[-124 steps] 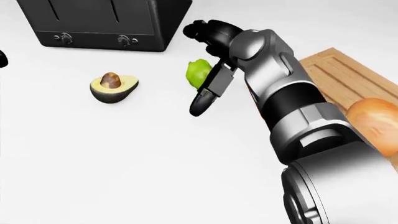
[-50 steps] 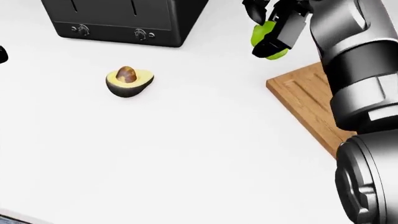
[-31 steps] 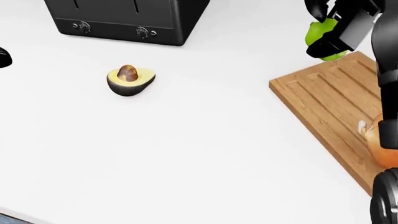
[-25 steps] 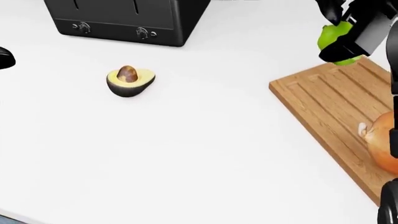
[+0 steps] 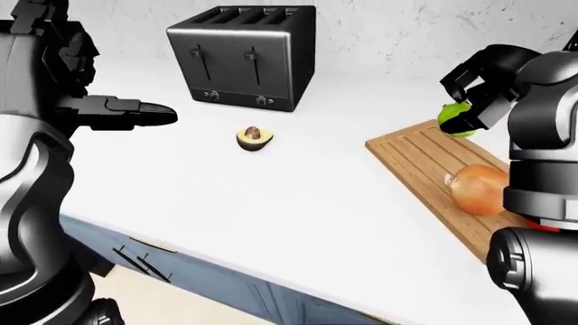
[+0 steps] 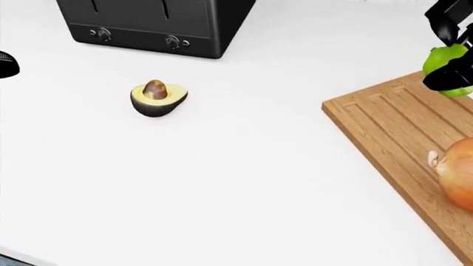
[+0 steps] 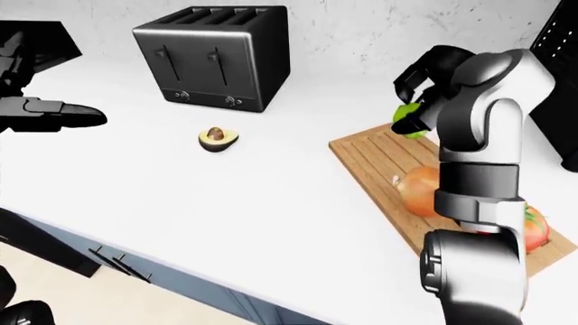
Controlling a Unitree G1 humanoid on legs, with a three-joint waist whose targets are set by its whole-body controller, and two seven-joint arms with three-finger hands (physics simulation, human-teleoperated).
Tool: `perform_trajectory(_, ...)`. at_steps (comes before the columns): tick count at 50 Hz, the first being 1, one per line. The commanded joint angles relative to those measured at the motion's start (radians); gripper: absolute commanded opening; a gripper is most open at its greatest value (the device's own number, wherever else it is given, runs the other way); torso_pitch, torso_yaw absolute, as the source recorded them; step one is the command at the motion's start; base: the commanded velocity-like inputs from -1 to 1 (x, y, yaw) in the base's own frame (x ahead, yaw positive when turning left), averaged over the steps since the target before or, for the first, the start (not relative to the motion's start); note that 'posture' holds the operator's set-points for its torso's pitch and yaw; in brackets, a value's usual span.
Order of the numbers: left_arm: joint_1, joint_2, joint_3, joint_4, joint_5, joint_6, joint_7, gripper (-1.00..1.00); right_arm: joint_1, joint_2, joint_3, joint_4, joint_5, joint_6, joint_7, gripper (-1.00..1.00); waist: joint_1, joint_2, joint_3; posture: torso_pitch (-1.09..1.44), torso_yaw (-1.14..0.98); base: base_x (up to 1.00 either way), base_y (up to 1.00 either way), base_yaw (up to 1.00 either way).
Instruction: Place the avocado, onion, tomato and bell pepper on the cutting board.
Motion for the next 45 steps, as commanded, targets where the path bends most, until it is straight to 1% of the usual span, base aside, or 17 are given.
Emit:
perform_trajectory(1,-0.028,0.016,0.013,-0.022,0.005,-0.025,0.003,1.00,-0.050,-0.015,-0.007,-0.014,0.004,-0.016,-0.035,-1.00,0.001,-0.005,-0.029,0.00,0.35,0.00,0.00,0.00)
perform_trajectory(8,-0.028,0.014,0.010,-0.021,0.010,-0.027,0.000,1.00,-0.102,-0.028,0.007,0.126,0.016,-0.062,-0.103,-1.00,0.001,-0.002,-0.030,0.00,0.35,0.00,0.00,0.00)
perform_trajectory(12,-0.025,0.013,0.012,-0.020,0.012,-0.030,-0.002,1.00,-0.118,-0.034,0.019,0.181,0.006,-0.078,-0.120,-1.00,0.002,-0.002,-0.030,0.00,0.35,0.00,0.00,0.00)
perform_trajectory(15,-0.020,0.011,0.013,-0.022,0.013,-0.032,-0.003,1.00,-0.131,-0.034,0.027,0.226,-0.002,-0.093,-0.133,-1.00,0.002,-0.002,-0.031,0.00,0.35,0.00,0.00,0.00)
perform_trajectory(22,-0.011,0.009,0.018,-0.026,0.014,-0.033,-0.005,1.00,-0.205,-0.019,0.043,0.402,-0.012,-0.139,-0.212,-1.00,0.002,0.001,-0.033,0.00,0.35,0.00,0.00,0.00)
perform_trajectory(25,-0.011,0.014,0.018,-0.028,0.014,-0.032,-0.010,1.00,-0.219,-0.019,0.054,0.449,-0.022,-0.160,-0.228,-1.00,0.002,0.003,-0.033,0.00,0.35,0.00,0.00,0.00)
perform_trajectory(33,-0.018,0.019,0.021,-0.024,0.013,-0.027,-0.011,1.00,-0.255,-0.027,0.076,0.521,-0.078,-0.185,-0.236,-1.00,0.006,0.005,-0.034,0.00,0.35,0.00,0.00,0.00)
perform_trajectory(41,-0.022,0.022,0.016,-0.019,0.017,-0.031,-0.011,1.00,-0.236,-0.030,0.076,0.541,-0.122,-0.199,-0.252,-1.00,0.009,0.005,-0.035,0.00,0.35,0.00,0.00,0.00)
perform_trajectory(43,-0.019,0.022,0.019,-0.020,0.017,-0.031,-0.013,1.00,-0.228,-0.027,0.071,0.536,-0.124,-0.195,-0.249,-0.95,0.010,0.004,-0.036,0.00,0.35,0.00,0.00,0.00)
perform_trajectory(45,-0.021,0.022,0.020,-0.021,0.016,-0.028,-0.012,1.00,-0.223,-0.026,0.070,0.531,-0.126,-0.193,-0.241,-0.84,0.010,0.004,-0.036,0.00,0.35,0.00,0.00,0.00)
